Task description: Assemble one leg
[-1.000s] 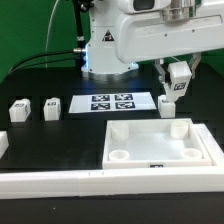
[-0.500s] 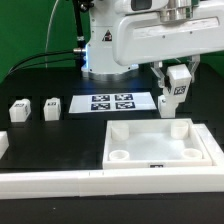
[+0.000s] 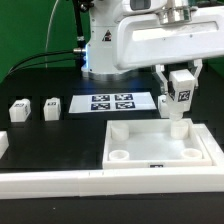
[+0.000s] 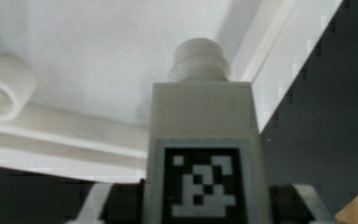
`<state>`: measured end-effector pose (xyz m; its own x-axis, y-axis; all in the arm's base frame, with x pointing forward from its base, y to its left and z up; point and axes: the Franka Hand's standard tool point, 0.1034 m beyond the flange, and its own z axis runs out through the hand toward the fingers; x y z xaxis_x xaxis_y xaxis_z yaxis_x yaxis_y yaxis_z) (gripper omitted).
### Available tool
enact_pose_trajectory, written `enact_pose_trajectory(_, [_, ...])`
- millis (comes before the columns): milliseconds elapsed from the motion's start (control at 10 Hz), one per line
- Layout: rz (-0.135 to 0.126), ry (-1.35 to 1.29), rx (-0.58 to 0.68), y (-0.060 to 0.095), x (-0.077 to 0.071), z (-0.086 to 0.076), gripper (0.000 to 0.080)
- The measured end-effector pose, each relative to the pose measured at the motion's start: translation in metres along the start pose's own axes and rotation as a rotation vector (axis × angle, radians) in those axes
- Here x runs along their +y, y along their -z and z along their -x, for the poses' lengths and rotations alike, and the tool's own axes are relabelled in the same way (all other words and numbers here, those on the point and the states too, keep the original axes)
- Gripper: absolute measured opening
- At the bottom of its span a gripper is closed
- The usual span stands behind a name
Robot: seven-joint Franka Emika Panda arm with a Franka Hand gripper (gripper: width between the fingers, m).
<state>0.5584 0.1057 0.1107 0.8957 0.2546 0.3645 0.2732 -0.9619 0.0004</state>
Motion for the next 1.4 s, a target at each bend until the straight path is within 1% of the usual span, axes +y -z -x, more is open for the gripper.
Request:
enact_pose_trajectory(200, [0.007, 0.013, 0.043, -0.005, 0.002, -0.009, 0.0292])
enact_pose_trajectory(300, [0.004, 0.019, 0.035, -0.006, 0.0, -0.01, 0.0292])
enact_pose_trajectory(400, [0.017, 0.027, 0.091, -0.004, 0.004, -0.015, 0.0292])
enact_pose_trajectory(500, [0.045, 0.034, 0.194, -0.005, 0.01, -0.011, 0.0292])
enact_pose_trajectory(600, [0.036, 0.034, 0.151, -0.012, 0.008, -0.002, 0.0292])
enact_pose_trajectory(700, [0.037, 0.034, 0.157, -0.01, 0.009, -0.006, 0.0292])
enact_pose_trajectory(900, [0.036, 0.034, 0.147, -0.012, 0.01, -0.006, 0.0292])
enact_pose_trajectory(1400, [0.024, 0.043, 0.16, -0.025, 0.003, -0.034, 0.0292])
